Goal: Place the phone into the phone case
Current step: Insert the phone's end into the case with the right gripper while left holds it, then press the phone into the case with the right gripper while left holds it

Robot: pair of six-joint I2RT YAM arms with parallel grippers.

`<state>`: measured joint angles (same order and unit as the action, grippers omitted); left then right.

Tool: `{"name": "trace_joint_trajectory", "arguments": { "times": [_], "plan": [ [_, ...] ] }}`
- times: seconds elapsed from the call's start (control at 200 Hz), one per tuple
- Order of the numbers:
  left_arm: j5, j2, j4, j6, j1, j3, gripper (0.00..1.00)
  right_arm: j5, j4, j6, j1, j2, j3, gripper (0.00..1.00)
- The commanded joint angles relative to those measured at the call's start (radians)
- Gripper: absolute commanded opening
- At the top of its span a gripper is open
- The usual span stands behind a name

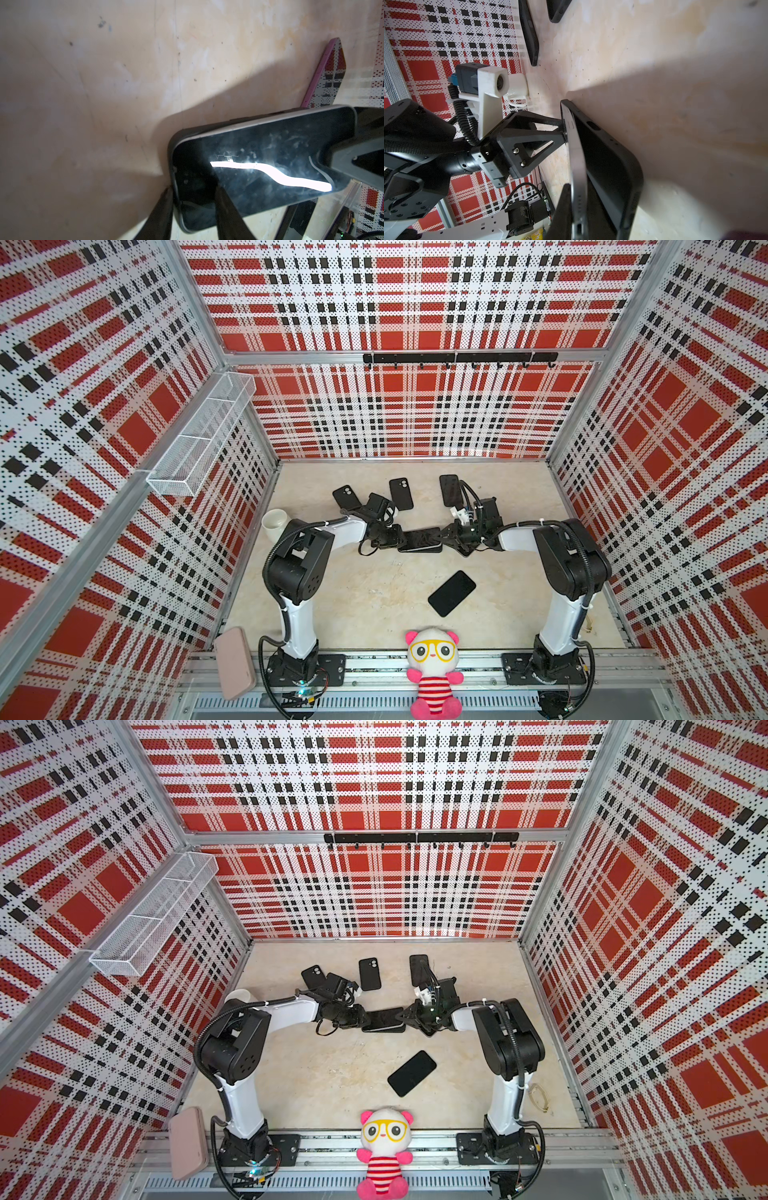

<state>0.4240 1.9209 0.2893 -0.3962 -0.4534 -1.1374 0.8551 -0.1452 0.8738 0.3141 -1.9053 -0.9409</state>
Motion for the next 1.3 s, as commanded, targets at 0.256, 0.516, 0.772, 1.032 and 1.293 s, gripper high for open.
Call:
{"name": "trace_joint_trajectory", "arguments": {
  "times": [0.256,0.516,0.772,1.032,1.293],
  "plan": [
    [0.102,-0.031,0.034,0.022,-0.026,-0.005,0.36,-0.249,0.515,-0.251,0.072,-0.056,-0.229,0.28],
    [0.087,-0.030,0.040,0.022,-0.019,-0.007,0.35,-0.338,0.689,-0.354,0.072,-0.041,-0.341,0.38],
    [0.070,-0.024,0.043,0.022,-0.020,-0.007,0.35,-0.452,0.854,-0.428,0.072,-0.041,-0.455,0.47],
    [0.061,-0.019,0.047,0.022,-0.015,-0.009,0.34,-0.537,0.934,-0.474,0.066,-0.055,-0.494,0.38],
    [0.062,-0.016,0.045,0.022,-0.013,-0.009,0.34,-0.512,0.918,-0.479,0.065,-0.068,-0.454,0.22]
  ]
}}
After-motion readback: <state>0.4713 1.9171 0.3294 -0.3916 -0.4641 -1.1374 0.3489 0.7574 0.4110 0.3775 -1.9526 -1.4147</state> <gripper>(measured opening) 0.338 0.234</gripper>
